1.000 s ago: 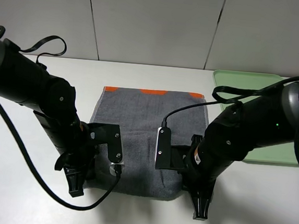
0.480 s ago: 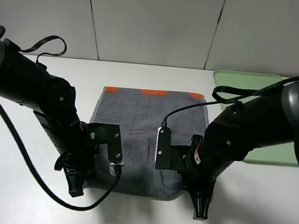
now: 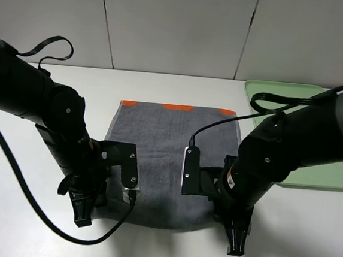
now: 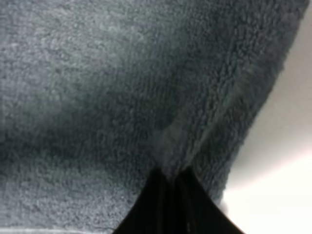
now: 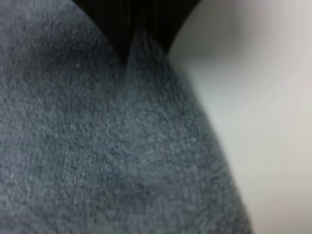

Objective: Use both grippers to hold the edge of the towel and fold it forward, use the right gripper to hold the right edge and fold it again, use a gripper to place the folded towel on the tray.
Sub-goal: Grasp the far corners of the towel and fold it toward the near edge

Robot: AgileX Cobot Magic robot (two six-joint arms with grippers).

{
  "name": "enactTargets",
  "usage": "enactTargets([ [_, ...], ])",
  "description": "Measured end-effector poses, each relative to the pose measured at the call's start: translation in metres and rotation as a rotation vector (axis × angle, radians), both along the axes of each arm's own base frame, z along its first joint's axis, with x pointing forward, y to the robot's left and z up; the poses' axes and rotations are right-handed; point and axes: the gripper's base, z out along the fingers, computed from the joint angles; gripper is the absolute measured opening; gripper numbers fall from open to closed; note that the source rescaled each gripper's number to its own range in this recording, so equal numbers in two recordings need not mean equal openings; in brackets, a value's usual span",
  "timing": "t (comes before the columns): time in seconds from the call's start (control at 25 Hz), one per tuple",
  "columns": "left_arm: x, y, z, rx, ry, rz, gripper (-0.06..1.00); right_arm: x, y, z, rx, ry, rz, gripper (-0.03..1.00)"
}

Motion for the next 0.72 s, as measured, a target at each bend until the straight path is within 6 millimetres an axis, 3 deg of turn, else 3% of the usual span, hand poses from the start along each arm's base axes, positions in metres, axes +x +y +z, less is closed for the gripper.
enactTargets([
  [0.24,-0.007,0.005,0.012,0.033,0.038,-0.039,0.0,-0.004,-0.002,0.02,0.033,-0.011,-0.042,0.0],
  [0.48,-0.013,0.01,0.038,0.022,0.022,-0.062,0.0,-0.01,-0.004,0.032,0.045,0.016,-0.074,0.0],
  [0.72,-0.024,0.017,0.064,0.012,0.03,-0.075,0.0,-0.034,0.006,0.04,0.011,0.056,0.013,0.0],
])
